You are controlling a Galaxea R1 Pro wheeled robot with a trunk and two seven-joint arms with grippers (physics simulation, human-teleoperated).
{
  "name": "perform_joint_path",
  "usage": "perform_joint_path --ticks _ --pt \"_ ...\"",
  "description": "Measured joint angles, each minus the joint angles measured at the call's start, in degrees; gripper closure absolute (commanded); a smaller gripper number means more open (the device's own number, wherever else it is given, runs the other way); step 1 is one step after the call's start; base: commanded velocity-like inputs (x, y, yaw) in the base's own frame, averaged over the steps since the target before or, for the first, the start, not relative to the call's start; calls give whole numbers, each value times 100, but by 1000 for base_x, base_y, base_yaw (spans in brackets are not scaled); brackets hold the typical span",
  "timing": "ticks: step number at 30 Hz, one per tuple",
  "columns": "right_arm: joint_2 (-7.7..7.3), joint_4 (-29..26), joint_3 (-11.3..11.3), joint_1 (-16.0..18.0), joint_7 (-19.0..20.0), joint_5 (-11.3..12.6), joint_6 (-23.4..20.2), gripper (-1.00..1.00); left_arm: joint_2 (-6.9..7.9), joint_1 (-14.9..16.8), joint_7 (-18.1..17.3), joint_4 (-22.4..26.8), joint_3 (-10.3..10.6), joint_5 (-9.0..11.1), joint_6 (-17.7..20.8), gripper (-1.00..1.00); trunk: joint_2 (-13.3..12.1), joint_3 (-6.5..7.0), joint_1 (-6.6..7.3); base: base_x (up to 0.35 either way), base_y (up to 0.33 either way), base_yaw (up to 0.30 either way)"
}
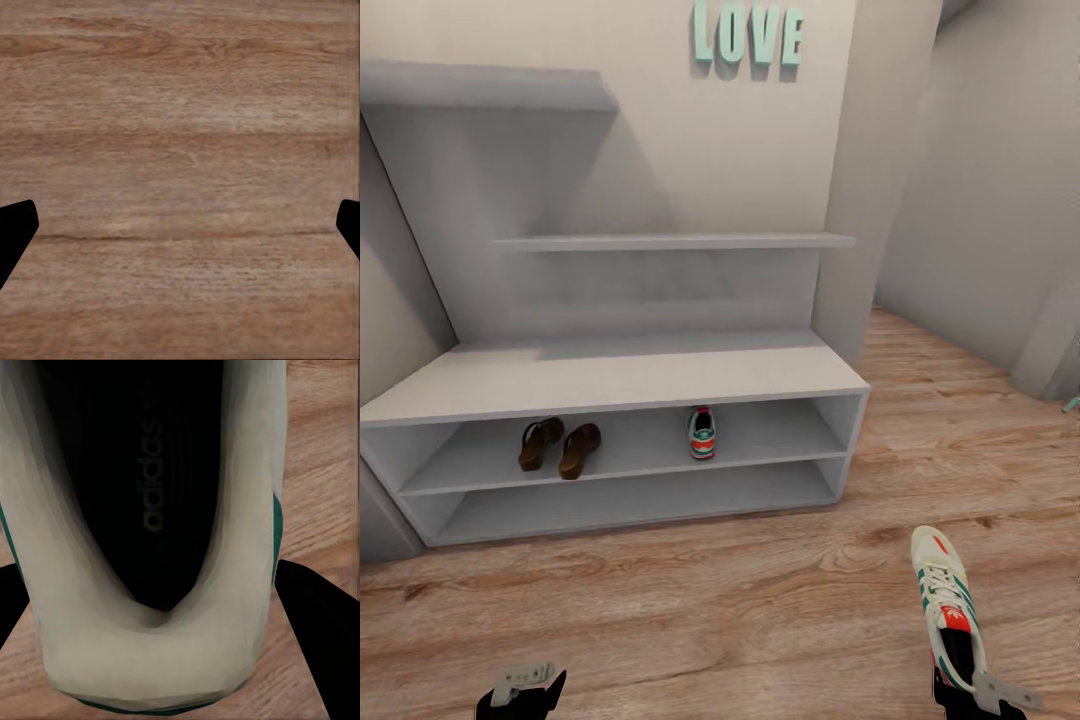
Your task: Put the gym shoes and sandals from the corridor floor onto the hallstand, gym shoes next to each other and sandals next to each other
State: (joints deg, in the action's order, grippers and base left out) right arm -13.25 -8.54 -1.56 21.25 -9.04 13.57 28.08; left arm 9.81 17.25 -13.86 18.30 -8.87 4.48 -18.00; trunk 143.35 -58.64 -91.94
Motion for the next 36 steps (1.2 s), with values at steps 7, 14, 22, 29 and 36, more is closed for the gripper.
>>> perform_joint_path --ticks 7,14,22,29,36 --pt "1 0 -1 0 -1 5 0 100 18 -5 -62 9 -2 18 -2 -100 0 0 -1 -28 -258 0" --pt "5 0 0 0 1 6 -2 100 21 -6 -69 20 -5 21 -2 -100 0 0 -1 -76 -146 0" --pt "70 5 -49 -1 248 -25 -13 100 90 -6 -83 14 -8 29 -24 -100 0 0 0 -7 -6 0" --pt "618 -296 -439 5 681 -158 -420 100 185 -23 -126 -44 -8 31 -231 -100 0 0 0 0 0 0" --pt "1186 -2521 -645 6 677 -348 -3251 100 319 -110 -626 -49 -14 36 -384 -100 0 1 0 0 0 0"
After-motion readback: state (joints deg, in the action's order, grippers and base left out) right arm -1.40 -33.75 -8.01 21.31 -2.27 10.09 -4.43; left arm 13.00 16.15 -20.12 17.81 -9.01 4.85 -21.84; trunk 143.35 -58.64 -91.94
